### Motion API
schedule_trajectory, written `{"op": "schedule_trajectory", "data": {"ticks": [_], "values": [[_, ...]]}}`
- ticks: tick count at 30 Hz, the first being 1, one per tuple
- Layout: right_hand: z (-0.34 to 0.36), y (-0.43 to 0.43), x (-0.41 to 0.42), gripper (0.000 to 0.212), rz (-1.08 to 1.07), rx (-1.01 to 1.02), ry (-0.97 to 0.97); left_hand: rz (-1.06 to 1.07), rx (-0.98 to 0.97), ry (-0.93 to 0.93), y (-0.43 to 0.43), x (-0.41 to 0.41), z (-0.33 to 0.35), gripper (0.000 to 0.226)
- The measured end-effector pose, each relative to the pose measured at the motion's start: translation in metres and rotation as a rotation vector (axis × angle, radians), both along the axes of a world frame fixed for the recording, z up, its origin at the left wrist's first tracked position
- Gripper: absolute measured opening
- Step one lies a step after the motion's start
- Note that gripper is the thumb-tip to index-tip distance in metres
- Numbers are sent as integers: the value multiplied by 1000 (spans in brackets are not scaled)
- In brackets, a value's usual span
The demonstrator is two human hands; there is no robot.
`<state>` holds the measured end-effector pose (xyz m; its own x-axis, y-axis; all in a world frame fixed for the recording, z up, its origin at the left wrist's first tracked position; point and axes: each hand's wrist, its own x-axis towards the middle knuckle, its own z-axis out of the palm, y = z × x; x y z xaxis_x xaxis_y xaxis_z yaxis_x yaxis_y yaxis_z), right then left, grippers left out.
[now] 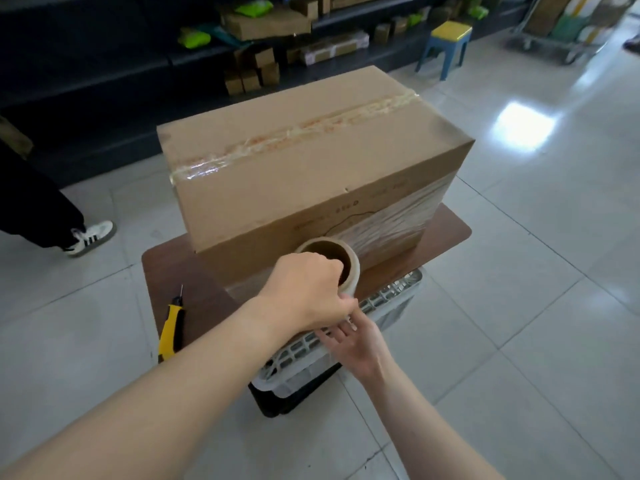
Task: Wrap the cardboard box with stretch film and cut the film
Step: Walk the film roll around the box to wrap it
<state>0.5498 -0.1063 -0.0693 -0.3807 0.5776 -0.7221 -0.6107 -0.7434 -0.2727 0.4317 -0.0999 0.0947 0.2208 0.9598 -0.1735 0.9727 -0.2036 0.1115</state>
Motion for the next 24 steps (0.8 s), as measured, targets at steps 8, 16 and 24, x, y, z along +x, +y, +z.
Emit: {"op": "schedule_trajectory", "data": {"ticks": [8,16,24], "values": [[-2,-12,-2,46,80,17,49,185,-100,-109,19,6,-1,37],[4,-8,-8,30,190,9,76,161,-97,42,-12,-20,3,31],[-2,-47,-51,36,-15,-16,79,-20,-151,18,-24,-57,4,39]]}}
